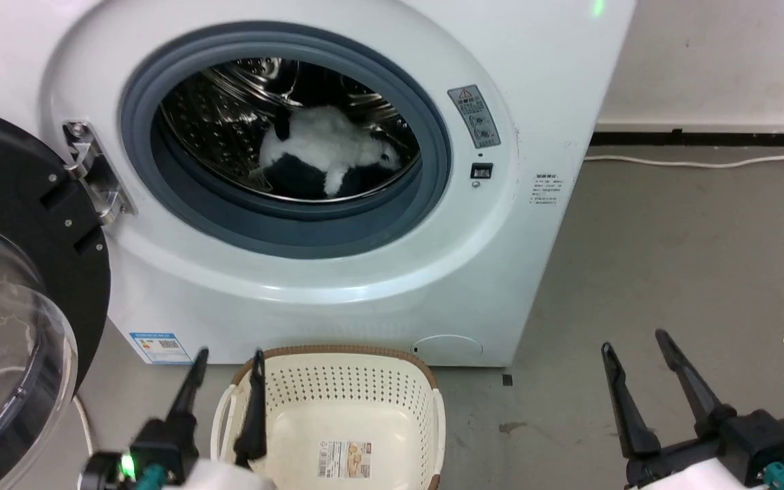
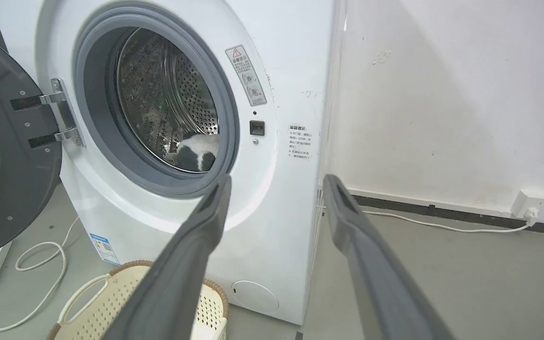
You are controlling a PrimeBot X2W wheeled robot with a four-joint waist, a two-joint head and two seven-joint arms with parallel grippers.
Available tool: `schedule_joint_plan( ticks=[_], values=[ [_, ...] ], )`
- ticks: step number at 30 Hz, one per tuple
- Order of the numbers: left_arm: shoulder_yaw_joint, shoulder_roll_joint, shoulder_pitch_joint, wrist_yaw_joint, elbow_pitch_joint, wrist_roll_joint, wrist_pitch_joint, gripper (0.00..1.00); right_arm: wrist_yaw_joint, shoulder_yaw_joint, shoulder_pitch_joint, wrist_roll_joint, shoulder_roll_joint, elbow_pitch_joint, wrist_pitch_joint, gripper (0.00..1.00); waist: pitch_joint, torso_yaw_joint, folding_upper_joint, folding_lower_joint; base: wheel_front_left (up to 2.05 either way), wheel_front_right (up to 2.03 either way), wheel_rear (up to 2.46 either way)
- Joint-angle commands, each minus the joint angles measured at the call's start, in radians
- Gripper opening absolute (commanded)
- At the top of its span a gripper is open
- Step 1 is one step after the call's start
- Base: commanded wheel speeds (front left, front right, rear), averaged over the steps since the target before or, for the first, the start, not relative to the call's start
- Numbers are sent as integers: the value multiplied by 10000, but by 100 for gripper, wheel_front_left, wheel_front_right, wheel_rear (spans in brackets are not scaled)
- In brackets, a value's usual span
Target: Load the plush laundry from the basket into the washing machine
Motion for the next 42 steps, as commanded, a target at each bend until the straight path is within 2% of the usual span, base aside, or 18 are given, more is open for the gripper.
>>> schedule_joint_plan(
  ticks=[1,12,13,42],
  values=[
    [-20,-86,346,134,-136,225,-43,100,-9,7,214,13,13,72,-42,100,-83,15,0,1,0,0,0],
    [535,-408,903,329,-72,356,-43,100,-9,-17,342,-129,13,170,-42,100,-174,74,0,1,0,0,0],
    [538,-377,800,310,-45,347,2,0,0,-10,207,-108,0,148,2,0,-177,76,0,1,0,0,0],
    [776,-571,646,91,-189,737,505,0,-2,-44,62,-174,2,133,498,0,-225,137,0,2,0,0,0]
  ],
)
